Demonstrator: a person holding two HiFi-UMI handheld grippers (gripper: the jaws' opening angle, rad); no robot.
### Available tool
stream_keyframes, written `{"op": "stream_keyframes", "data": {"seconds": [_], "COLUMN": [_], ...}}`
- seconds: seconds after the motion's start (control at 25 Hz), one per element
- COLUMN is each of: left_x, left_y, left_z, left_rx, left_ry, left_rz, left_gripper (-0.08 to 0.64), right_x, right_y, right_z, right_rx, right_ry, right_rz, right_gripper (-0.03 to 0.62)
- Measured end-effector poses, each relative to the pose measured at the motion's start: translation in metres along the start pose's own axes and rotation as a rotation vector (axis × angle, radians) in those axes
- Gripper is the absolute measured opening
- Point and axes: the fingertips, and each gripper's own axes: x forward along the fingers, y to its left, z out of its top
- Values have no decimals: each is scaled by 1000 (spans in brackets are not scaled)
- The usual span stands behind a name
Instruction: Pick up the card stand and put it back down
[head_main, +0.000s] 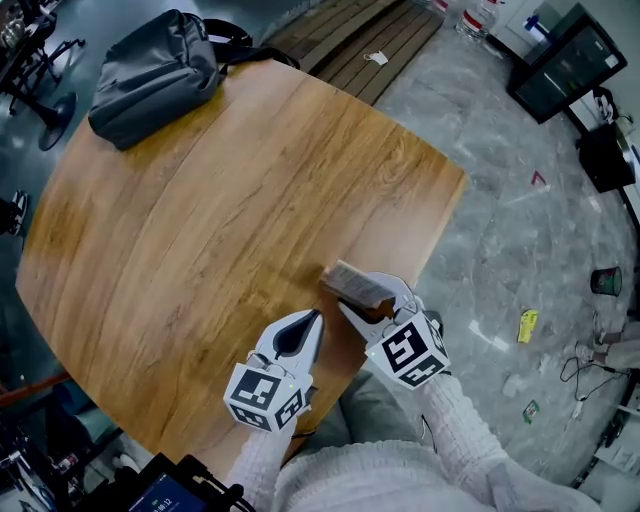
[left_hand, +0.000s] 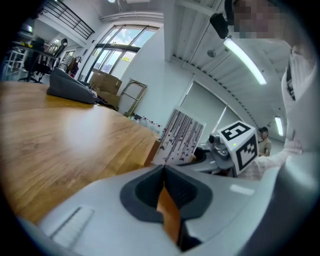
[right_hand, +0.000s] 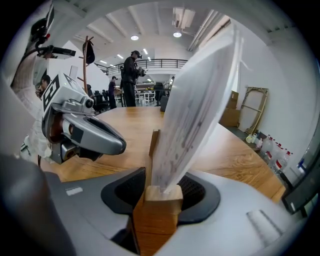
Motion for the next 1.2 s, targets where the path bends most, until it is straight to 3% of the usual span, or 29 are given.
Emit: {"op": "stream_keyframes", "data": {"seconds": [0.64,1.08,1.2], "left_x": [-2,-9,-10], "left_y": [5,0,0], "left_z": [-12,-9,-7], "left_rx": [-37,-48,-43], "left_ry": [11,-3,-10], "left_rz": [-9,2,5], "left_gripper": [8,8,8], "right_x": [23,25,24], "right_y": [4,3,1], "right_z": [-18,-20,-21], "right_rx": [-3,17,20], "right_ry": [75,41,40], "right_rz": [-7,-48,-52], "right_gripper": [187,203,235]}}
